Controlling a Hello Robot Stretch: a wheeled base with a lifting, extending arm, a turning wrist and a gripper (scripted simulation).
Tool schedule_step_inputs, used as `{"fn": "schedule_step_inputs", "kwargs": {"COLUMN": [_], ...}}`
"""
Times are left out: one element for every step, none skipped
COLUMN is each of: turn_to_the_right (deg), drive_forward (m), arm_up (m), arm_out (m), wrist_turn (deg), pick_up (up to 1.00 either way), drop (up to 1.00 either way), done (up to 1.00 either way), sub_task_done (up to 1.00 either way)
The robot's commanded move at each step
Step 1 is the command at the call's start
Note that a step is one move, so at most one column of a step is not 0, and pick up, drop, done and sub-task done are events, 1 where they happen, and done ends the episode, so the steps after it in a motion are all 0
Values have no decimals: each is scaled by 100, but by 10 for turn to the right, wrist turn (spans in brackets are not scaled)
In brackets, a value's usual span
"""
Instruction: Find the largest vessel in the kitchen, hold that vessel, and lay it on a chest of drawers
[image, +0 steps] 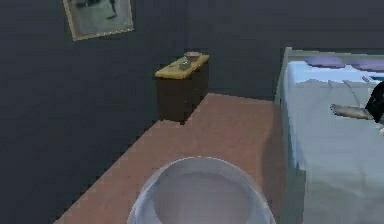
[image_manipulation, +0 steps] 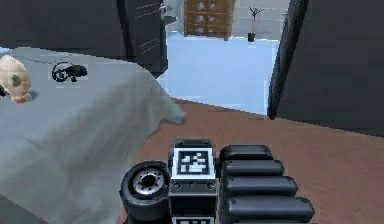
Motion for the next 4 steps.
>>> {"fn": "schedule_step_inputs", "kwargs": {"turn_to_the_right": [0,180,0,0], "drive_forward": [85,0,100,90], "arm_up": [0,0,0,0], "arm_out": [0,0,0,0], "wrist_turn": [0,0,0,0], "pick_up": [0,0,0,0], "drop": [0,0,0,0], "done": [0,0,0,0], "sub_task_done": [0,0,0,0]}}
